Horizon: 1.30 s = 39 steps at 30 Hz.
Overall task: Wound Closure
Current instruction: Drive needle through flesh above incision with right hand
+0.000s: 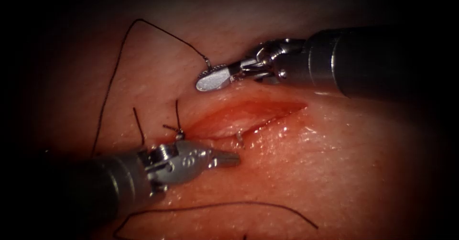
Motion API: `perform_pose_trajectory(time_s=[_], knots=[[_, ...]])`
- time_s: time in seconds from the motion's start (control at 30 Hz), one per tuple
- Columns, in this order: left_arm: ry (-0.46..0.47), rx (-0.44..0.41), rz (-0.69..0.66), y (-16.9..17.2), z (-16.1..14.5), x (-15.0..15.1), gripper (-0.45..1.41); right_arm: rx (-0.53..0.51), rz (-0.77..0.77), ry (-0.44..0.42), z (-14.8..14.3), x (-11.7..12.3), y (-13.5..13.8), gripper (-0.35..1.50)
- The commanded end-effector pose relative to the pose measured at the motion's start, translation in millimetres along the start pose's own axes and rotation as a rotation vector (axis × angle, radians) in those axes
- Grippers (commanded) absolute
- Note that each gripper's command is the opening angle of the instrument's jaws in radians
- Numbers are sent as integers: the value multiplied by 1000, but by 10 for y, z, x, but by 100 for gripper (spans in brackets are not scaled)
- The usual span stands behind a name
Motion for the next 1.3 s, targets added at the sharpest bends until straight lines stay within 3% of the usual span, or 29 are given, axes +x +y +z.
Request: perform_pose_trajectory(time_s=[0.03,0.2,0.37,0.83,1.1,1.3], knots=[[1,1,0,-2,7,2,-45,-43,-103,37,4,12,8,76],[-2,2,0,0,7,2,-45,-205,-415,131,-9,37,13,110],[-5,1,0,1,7,2,-45,-378,-667,159,-19,50,9,120],[-6,1,-1,2,6,2,-45,-526,-853,73,-30,45,4,115],[-6,2,-1,2,7,3,-45,-556,-866,63,-40,40,1,110],[-6,2,-1,2,7,3,-45,-539,-872,72,-32,38,-3,105]])
